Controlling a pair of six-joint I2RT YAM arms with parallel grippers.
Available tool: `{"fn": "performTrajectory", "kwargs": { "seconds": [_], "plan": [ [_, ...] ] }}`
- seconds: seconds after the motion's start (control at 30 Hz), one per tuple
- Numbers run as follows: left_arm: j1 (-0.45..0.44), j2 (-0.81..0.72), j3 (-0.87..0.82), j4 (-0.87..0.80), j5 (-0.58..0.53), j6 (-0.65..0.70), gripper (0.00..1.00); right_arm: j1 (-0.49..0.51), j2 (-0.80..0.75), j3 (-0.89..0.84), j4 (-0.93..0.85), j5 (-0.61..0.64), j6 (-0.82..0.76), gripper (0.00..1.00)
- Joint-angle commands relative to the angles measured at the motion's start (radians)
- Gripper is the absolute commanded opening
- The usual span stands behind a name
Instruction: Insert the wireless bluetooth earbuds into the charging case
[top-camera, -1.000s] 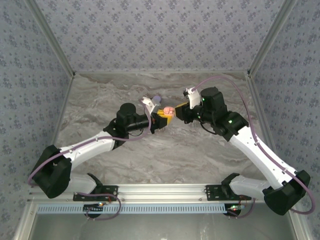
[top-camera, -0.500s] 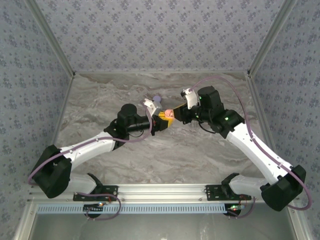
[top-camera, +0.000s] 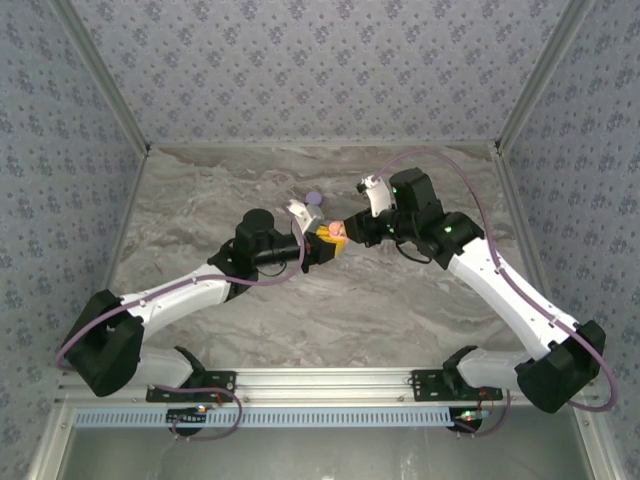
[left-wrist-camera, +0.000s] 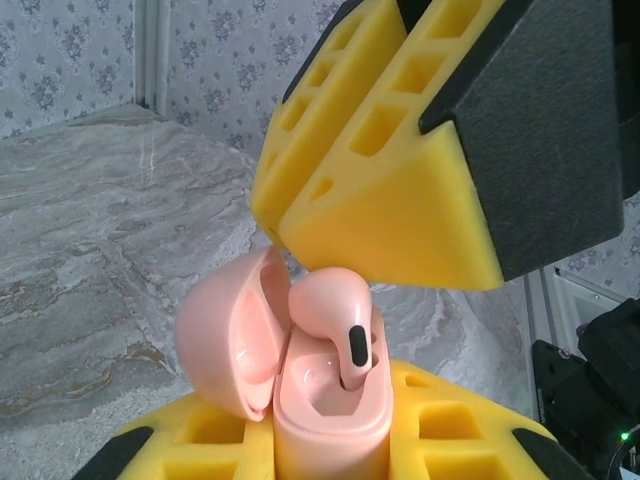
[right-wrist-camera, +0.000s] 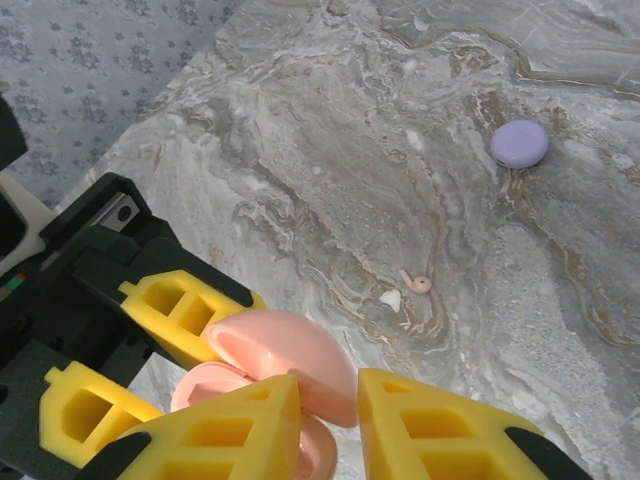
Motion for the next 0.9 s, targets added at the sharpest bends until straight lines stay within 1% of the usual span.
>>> {"fn": "performTrajectory", "kwargs": {
  "seconds": [0.0,0.17,0.27,0.53,0.87],
  "plan": [
    [-0.021,-0.005,0.010,0.050,-0.012,0.000,0.00,0.046,0.018,0.040,-0.029,-0.026,-0.023,0.28],
    [-0.021,0.006,0.022,0.021,-0.043,0.000,0.00,0.048,0.023,0.054,-0.058,0.124,-0.003,0.29],
    [-0.021,0.006,0.028,0.003,-0.056,0.005,0.00,0.047,0.021,0.056,-0.062,0.166,0.007,0.29],
    [-0.021,0.007,0.030,-0.024,-0.081,0.018,0.00,0.048,0.000,0.054,-0.050,0.153,0.007,0.29],
    [-0.021,0.008,0.034,-0.014,-0.062,0.013,0.00,0.053,0.021,0.060,-0.056,0.110,0.001,0.28]
  ]
}}
